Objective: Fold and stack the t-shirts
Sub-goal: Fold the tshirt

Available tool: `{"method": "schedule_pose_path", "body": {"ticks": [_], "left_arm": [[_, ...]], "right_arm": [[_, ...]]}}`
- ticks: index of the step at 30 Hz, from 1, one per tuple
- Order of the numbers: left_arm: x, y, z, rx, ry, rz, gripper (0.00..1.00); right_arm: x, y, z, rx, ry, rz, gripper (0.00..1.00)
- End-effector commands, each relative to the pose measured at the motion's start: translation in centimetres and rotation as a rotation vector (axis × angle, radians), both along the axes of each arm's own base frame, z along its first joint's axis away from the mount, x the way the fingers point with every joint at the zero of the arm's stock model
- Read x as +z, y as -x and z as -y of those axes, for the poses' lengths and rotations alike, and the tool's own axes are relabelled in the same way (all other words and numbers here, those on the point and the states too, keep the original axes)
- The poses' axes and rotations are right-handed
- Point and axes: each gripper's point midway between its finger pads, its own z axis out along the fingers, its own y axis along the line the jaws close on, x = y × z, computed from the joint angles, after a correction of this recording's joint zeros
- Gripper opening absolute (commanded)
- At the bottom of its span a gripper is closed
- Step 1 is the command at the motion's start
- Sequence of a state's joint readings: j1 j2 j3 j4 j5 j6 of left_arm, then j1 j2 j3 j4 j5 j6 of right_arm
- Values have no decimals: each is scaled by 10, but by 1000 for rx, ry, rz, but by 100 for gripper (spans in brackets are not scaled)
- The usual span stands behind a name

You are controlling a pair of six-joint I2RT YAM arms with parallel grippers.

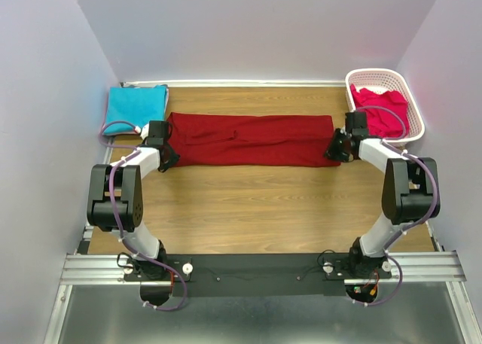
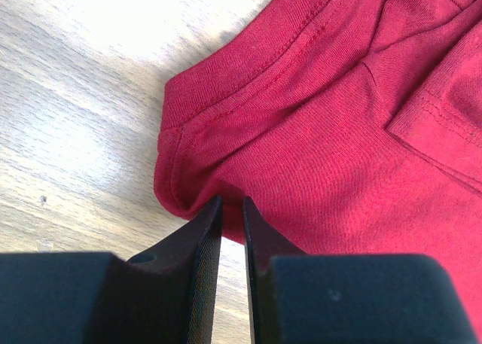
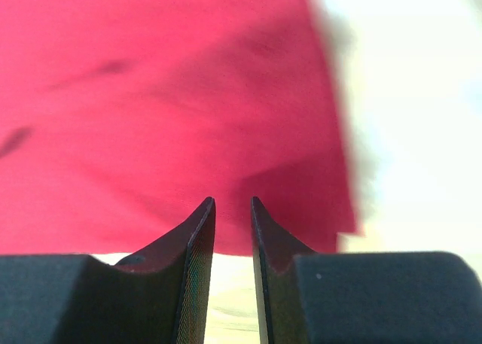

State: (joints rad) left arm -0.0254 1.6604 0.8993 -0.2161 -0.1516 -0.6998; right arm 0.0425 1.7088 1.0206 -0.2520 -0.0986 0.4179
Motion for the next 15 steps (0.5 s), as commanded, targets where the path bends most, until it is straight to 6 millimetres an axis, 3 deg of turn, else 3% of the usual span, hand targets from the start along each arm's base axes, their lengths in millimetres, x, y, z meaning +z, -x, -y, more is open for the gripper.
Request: {"method": "schedule_pose_path", "body": {"ticks": [1,4,9,13,15], "left_arm": [[-12,22,-9,15,-30,-73,26],[-15,25,-11,28,-34,-85,26],[-23,40,-16,72,-39,-120,27],[-17,51,-26,123,-29,-104,27],[-15,60,-30,141,-36,-101,28]], "right_arm": [[-11,23,7,-69,-64,-36,32],[-29,44,43,-211,-30,-85,32],[-45,72,71,-343,-45,-141,32],[-39,84,79,-369,-5,-124,32],[-26,82,79,-346,-3,-82,32]]}}
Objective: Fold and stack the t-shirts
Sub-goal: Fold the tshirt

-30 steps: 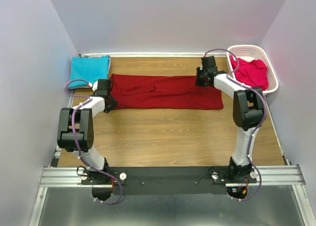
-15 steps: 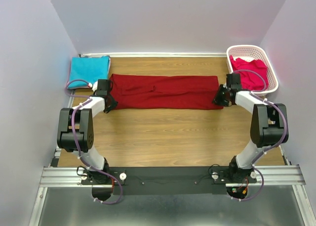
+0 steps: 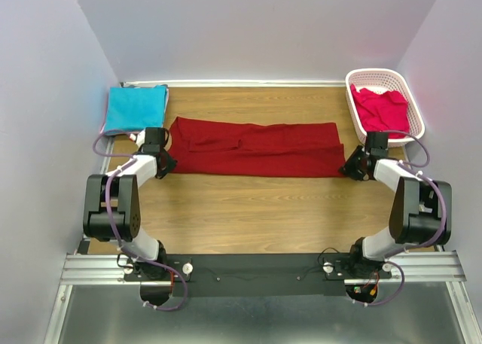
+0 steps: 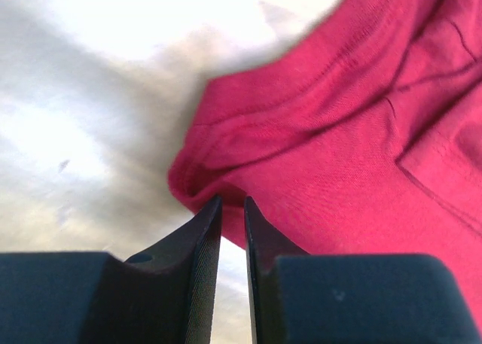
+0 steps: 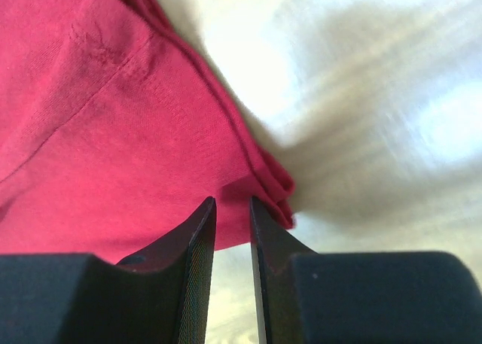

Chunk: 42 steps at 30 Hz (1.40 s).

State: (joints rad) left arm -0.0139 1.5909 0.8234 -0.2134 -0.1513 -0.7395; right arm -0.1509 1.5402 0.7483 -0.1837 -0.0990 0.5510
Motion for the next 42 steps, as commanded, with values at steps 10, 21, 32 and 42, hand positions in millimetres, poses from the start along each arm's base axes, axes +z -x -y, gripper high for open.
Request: {"method": "schedule_pose_path", "body": {"ticks": [10,21,32,42], "left_arm": [[67,18,-3,0,8,131,47],[58,-27,20,-71,52,147,35],[-11,-6,-11,120,67,-14,31],[71,-34,-2,32,101,197,47]], "right_arm": [[91,-40,-57,227,-64,261,36],[59,-86,-96,315,-199,277,34],[-3,-78,-27,89,-72,150,32],[78,-110,-54,235,-83,359,35]]}}
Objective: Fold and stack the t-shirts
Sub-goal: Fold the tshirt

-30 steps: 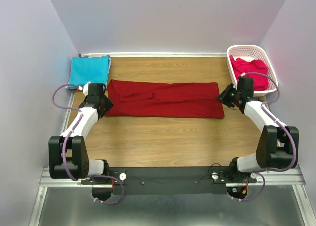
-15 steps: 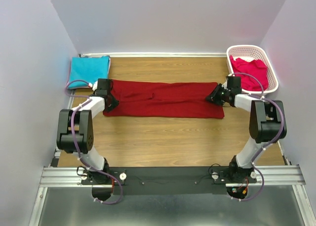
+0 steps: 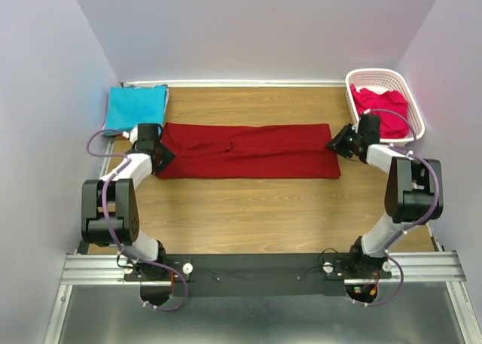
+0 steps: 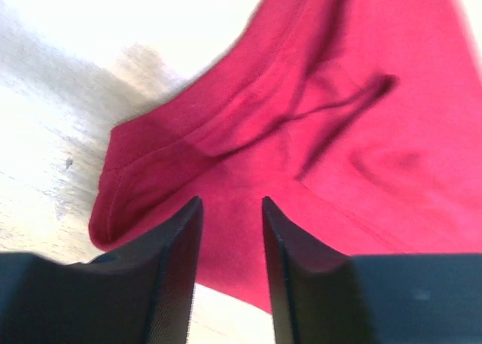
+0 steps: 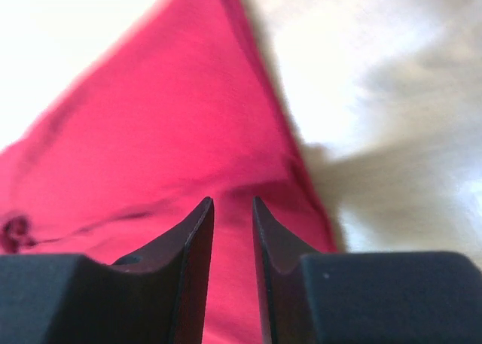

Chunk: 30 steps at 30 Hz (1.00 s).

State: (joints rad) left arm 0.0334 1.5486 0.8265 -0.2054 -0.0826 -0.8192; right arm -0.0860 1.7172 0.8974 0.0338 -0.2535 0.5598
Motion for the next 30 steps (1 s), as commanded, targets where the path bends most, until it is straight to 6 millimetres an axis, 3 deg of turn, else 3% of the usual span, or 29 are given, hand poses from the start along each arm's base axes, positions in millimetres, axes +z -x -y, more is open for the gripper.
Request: {"method": "schedule_pose_path", "body": {"ticks": [1,3,8,9,10,12,13,15,16,18,19,22,30], "left_arm": [[65,-32,2,-44,-12,163,47],[94,-53,2,-63,-34,236,48],[96,-99,8,-130,-71,239,45],[105,-112,7,-136,-79,261,43],[86,-119,8,-150,-84,221,42],[83,-133,6,-149,-97,213,39],[65,-137,7,-156,-102,172,38],[61,-148,7,-160,-111,171,36],[45,-149,5,-160,-115,138,35],[37,-155,3,-158,-126,123,35],[23,-155,2,-157,-126,90,35],[6,-156,-2,-143,-141,51,35],[-27,-144,-8,-96,-147,-51,34]], "right_arm": [[62,-35,-17,83,2,177,35],[74,-50,-31,132,-27,208,36],[72,-80,-49,176,-47,217,37],[70,-85,-49,171,-50,217,37],[67,-90,-49,169,-55,214,37],[58,-102,-50,173,-60,211,37],[50,-109,-52,178,-62,205,37],[41,-115,-52,179,-64,195,37],[38,-118,-51,177,-64,192,37],[22,-123,-49,168,-57,167,37],[16,-125,-47,161,-47,159,37],[-5,-123,-42,139,-22,121,36],[-48,-100,5,-40,121,1,36]]}}
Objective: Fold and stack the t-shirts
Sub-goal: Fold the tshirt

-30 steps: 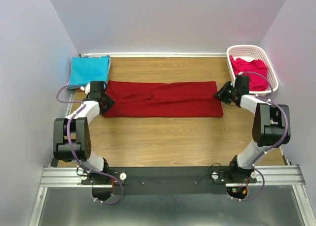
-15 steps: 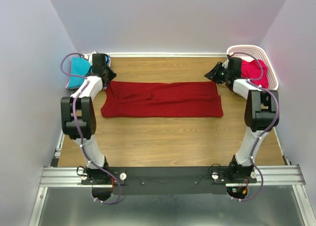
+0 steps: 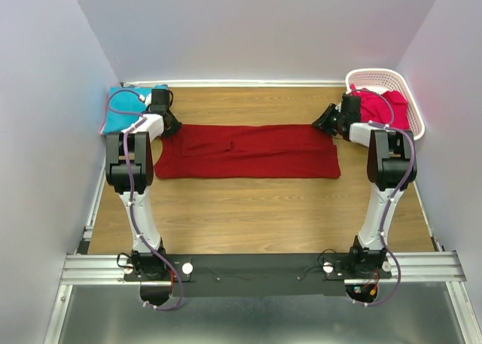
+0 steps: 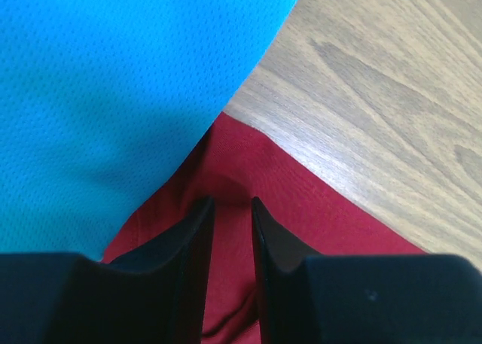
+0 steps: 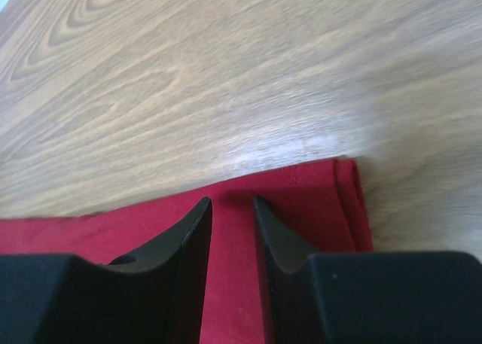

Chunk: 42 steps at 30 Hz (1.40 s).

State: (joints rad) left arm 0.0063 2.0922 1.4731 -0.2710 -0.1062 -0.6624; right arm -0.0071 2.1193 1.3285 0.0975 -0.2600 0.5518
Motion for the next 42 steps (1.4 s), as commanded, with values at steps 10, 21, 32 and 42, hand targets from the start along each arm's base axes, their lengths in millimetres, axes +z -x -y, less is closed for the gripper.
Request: {"method": "schedule_pose_path", "body": {"ticks": [10,21,32,42], "left_arm": [[-6,8,-6,41,-24,-46,38],[129,-19,53,-93,-96,237,53],[112,62,109,-123,-89,152,55],[35,73,128,-166,-129,-4,52]], "right_arm": [[-17,21,62,-178,176,-92,37],[59,25,6,62,337,49,40],[40,89,-55,309,443,-40,48],[15,110,-64,359,488,-106,48]]}}
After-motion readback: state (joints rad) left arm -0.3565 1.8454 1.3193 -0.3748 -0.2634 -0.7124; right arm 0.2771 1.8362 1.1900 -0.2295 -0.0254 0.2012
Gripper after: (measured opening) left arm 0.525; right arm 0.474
